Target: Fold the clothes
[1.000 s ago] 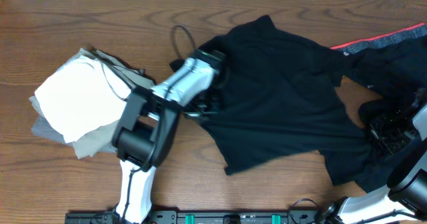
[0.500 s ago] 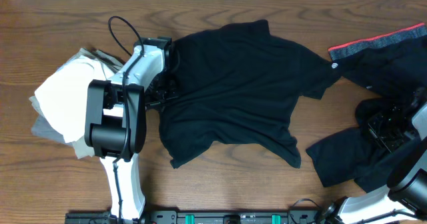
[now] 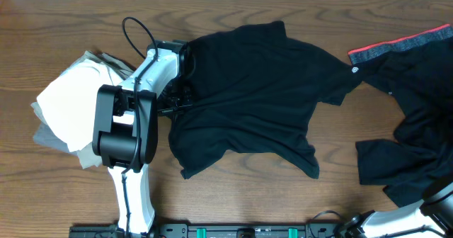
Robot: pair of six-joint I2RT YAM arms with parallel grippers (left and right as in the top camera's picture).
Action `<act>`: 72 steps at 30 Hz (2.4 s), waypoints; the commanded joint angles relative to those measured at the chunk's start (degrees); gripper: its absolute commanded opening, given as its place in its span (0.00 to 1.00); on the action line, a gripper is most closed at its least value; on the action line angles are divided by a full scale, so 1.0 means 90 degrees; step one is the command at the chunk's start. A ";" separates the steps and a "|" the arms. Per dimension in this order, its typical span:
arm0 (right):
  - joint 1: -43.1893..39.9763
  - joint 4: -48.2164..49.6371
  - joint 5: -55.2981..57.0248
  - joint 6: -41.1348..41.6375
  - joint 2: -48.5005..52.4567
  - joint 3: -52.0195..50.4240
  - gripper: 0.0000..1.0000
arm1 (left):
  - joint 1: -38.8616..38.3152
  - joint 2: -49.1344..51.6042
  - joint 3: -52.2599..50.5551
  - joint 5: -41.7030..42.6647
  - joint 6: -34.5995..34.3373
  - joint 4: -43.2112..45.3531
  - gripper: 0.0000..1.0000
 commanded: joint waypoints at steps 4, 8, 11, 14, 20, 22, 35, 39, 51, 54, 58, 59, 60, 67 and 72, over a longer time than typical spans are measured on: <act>-0.0403 -0.0386 -0.2186 -0.1185 0.0015 0.1360 0.24 | -0.0007 -0.0027 0.0107 0.0109 0.0092 0.0029 0.07; -0.0163 -0.0364 -0.4624 -0.2089 0.0010 0.1549 0.31 | -0.0007 -0.0141 0.0202 0.0109 0.0124 0.0034 0.09; 0.0316 -0.0423 -0.4891 -0.2033 0.0027 0.1426 0.22 | -0.0007 -0.0284 0.0357 0.0117 0.0185 0.0044 0.13; 0.0993 -0.0138 -0.4702 -0.1926 0.0092 0.1185 0.12 | -0.0007 -0.0510 0.0573 0.0318 0.0325 0.0019 0.17; 0.2327 0.1530 -0.3835 -0.0537 0.0542 0.0651 0.01 | -0.0007 -0.1258 0.1025 0.1205 0.0542 0.0056 0.57; 0.2628 0.2067 -0.3840 -0.0250 0.0831 0.0629 0.01 | -0.0007 -0.1549 0.1149 0.1358 0.0542 0.0095 0.67; 0.3211 0.3985 -0.2195 0.0753 0.2727 0.0644 0.01 | -0.0010 -0.3555 0.1256 0.1620 0.0563 0.0282 0.78; 0.2820 0.3968 -0.1166 0.0627 0.2749 0.0690 0.01 | -0.0024 -0.3857 0.1256 0.1620 0.0559 0.0243 0.78; 0.1200 0.3747 -0.3742 -0.0622 0.2684 0.1702 0.16 | -0.0437 -0.3912 0.1253 0.1530 0.0563 0.0369 0.78; 0.1059 0.3468 -0.5141 -0.1100 0.2431 0.1972 0.39 | -0.0457 -0.3912 0.1253 0.1518 0.0563 0.0457 0.79; 0.0952 0.3101 -0.6212 -0.1486 0.1736 0.2008 0.46 | -0.0454 -0.3915 0.1253 0.1467 0.0607 0.0532 0.79; 0.0933 0.2917 -0.6424 -0.1630 0.1511 0.2006 0.47 | -0.0454 -0.3915 0.1256 0.1428 0.0675 0.0551 0.79; 0.0925 0.2664 -0.6547 -0.1773 0.1282 0.2006 0.47 | -0.0454 -0.3917 0.1256 0.1421 0.0748 0.0561 0.79; 0.1049 -0.0447 -0.5321 -0.2161 0.0000 0.2006 0.35 | -0.0454 -0.3917 0.1256 0.1146 0.0903 0.0602 0.84; 0.1477 -0.2943 -0.3592 -0.2159 -0.0126 0.1826 0.29 | -0.0447 -0.3917 0.1256 0.1013 0.1112 0.0804 0.85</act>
